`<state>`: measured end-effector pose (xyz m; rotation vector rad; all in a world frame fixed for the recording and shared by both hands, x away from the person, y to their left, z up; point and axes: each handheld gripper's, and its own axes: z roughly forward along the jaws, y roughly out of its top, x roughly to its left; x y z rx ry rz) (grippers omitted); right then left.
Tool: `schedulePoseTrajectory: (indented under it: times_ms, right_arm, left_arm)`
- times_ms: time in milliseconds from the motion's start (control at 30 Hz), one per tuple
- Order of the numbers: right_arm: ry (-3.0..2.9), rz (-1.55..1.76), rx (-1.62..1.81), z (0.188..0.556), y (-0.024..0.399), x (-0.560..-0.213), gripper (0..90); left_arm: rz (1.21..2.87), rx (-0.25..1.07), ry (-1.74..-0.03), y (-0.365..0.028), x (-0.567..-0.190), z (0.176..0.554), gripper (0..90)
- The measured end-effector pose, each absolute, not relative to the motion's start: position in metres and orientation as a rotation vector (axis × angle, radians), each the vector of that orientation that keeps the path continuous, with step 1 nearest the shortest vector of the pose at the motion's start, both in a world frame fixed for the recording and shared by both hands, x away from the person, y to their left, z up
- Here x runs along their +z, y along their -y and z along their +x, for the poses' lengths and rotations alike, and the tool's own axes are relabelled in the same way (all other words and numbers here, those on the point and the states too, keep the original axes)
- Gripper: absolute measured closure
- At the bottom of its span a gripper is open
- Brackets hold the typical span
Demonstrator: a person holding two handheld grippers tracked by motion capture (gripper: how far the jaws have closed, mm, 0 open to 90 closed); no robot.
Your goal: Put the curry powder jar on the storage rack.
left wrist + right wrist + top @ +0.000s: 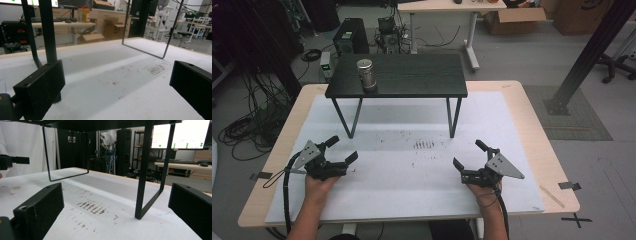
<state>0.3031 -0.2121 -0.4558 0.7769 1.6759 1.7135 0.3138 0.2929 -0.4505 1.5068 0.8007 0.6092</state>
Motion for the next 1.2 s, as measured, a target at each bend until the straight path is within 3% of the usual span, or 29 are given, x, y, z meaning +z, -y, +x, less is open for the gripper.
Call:
schedulePoseTrajectory:
  times_ms: [467,1200]
  right_arm:
    - [-1.675,0.776,1.713,0.303,0.212,-0.456,0.0]
    - [-1.676,0.779,1.715,0.303,0.212,-0.456,0.0]
  left_arm:
    - [1.474,0.767,-0.723,-0.286,-0.454,0.300,0.2]
    - [1.451,0.767,-0.746,-0.288,-0.454,0.300,0.2]
